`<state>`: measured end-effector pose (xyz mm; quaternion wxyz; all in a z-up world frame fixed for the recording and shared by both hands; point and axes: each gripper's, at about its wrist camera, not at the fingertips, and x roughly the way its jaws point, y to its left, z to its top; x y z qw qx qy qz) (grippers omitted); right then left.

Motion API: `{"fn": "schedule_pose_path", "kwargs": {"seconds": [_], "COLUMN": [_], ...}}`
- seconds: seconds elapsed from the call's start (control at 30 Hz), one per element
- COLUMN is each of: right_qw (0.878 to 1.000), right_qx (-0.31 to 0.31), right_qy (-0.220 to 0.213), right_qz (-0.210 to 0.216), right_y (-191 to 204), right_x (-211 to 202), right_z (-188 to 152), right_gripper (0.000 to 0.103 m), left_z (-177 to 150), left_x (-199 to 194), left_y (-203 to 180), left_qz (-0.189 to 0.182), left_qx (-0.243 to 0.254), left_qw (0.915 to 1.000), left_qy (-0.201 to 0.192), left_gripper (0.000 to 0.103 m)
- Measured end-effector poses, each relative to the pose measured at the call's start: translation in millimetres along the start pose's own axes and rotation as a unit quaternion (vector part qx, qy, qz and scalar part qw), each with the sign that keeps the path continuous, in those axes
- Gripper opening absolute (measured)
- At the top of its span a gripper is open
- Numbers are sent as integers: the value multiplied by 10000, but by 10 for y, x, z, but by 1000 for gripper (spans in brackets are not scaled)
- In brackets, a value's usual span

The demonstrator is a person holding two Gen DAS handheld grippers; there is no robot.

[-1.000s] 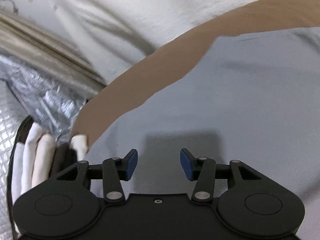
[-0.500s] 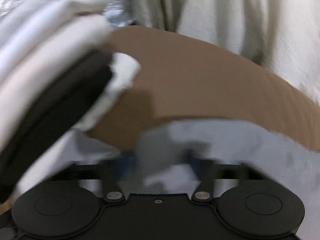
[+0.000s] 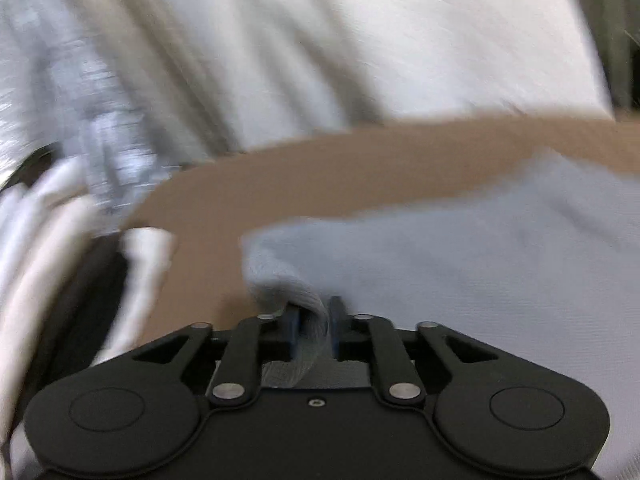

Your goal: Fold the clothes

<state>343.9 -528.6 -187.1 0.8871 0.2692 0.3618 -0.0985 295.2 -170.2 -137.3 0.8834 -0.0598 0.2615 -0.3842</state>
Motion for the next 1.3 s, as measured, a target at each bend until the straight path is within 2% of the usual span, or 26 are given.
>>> {"fn": "schedule_pose_path", "kwargs": {"seconds": [0.03,0.07,0.13,0.17,0.2,0.27,0.3,0.37,0.5,0.6,0.7,0.77,0.87,0.93,1.03,1.1,1.17,1.2,1.23,1.3], "right_qw": [9997,9990,9981,9969,9947,9884,9847,9806,9723,9563,9515,9492,9457,9433,9393,9366,9347,9375,9401,9409], "right_qx": [156,313,589,751,934,1177,1228,1028,-273,-1218,-1757,-1833,-1913,-1966,-2045,-2097,-2153,-2056,-1899,-1782], "right_qy": [51,102,174,208,267,429,542,759,1360,1817,1956,2044,2178,2266,2398,2486,2554,2520,2497,2498], "right_qz": [-158,-316,-91,81,342,863,1109,1485,1884,1940,1597,1537,1468,1422,1352,1305,1218,1241,1335,1436], "right_y": [-130,-259,-447,-490,-527,-572,-530,-342,281,675,872,928,1004,1054,1130,1180,1234,1217,1192,1170], "right_x": [11,23,-42,-83,-125,-159,-155,-153,-196,-210,-138,-108,-64,-35,9,38,71,62,45,14], "right_z": [-14,-29,-56,-49,-37,7,33,55,-54,-281,-403,-425,-451,-469,-495,-512,-540,-557,-563,-577], "right_gripper": [26,26,28,37,54,65,65,65,67,67,67,67,67,67,67,68,68,68,68,68], "left_z": [-59,-95,-160,-165,-167,-135,-144,-160,-232,-245,-260,-235,-214,-236,-275,-260,-248,-224,-205,-168], "left_x": [99,126,166,150,130,134,151,183,340,370,373,336,280,276,341,374,322,197,87,-80], "left_y": [-75,-139,-263,-312,-360,-358,-370,-394,-336,-283,-231,-203,-218,-255,-266,-245,-212,-157,-84,92], "left_qz": [-64,-87,-126,-173,-223,-392,-461,-598,-605,-685,-680,-520,-523,-534,-452,-392,-233,-167,-117,-209], "left_qx": [181,361,721,836,943,933,922,901,761,585,311,155,357,586,656,782,1198,1283,1208,856], "left_qw": [9993,9987,9969,9961,9952,9947,9944,9934,9928,9918,9926,9944,9938,9919,9882,9789,9593,9585,9614,9658], "left_qy": [330,339,290,215,134,162,232,371,701,905,961,910,912,992,1312,1845,2547,2539,2471,2439], "left_gripper": [15,15,16,19,24,30,33,33,34,34,34,34,34,36,39,45,46,47,52,53]}}
